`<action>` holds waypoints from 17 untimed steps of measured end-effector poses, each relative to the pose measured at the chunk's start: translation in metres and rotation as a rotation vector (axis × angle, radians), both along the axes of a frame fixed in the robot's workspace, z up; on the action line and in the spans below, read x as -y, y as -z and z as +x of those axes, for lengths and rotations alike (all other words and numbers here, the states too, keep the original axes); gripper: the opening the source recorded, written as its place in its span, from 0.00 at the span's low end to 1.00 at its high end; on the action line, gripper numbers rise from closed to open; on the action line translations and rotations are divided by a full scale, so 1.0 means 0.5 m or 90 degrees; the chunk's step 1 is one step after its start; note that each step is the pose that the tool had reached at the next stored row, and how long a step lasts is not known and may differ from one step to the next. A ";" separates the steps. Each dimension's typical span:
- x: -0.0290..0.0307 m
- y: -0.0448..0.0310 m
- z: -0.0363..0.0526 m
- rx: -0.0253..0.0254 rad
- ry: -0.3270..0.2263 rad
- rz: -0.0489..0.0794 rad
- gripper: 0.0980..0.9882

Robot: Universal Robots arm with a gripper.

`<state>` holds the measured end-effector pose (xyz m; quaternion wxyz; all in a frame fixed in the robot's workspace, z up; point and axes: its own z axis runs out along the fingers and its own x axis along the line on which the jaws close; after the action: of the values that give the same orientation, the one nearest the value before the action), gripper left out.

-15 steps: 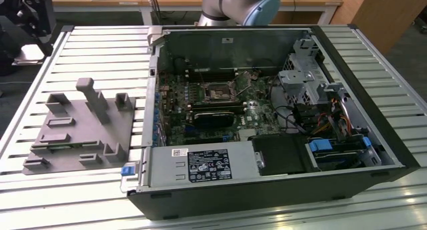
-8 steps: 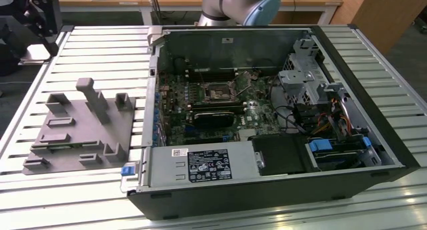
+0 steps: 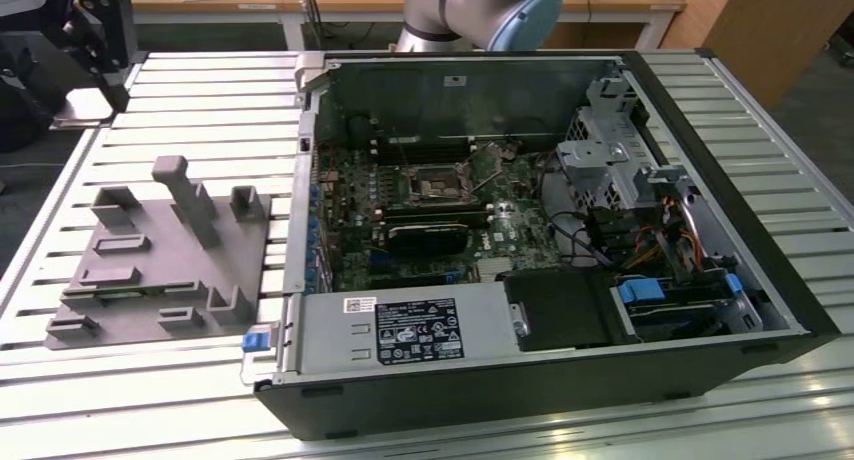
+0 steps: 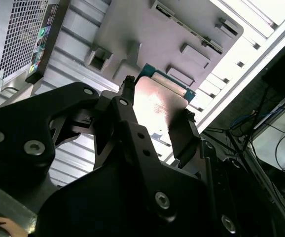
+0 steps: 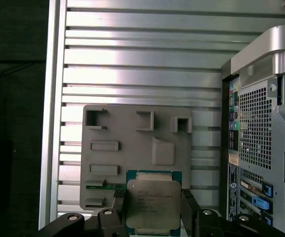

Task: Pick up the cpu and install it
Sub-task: 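Pick up the cpu and move it towards the insertion slot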

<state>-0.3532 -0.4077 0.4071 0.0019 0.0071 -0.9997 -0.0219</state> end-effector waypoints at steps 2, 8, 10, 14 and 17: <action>0.000 0.000 0.004 0.0000 0.000 0.000 0.48; 0.000 0.000 0.018 0.0000 0.000 0.000 0.48; 0.000 0.000 0.022 0.0000 0.000 0.000 0.48; 0.000 0.000 0.029 0.0000 0.000 0.000 0.48; 0.000 0.000 0.034 0.0000 0.000 0.000 0.48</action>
<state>-0.3361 -0.4077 0.4071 0.0019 0.0071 -0.9997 -0.0219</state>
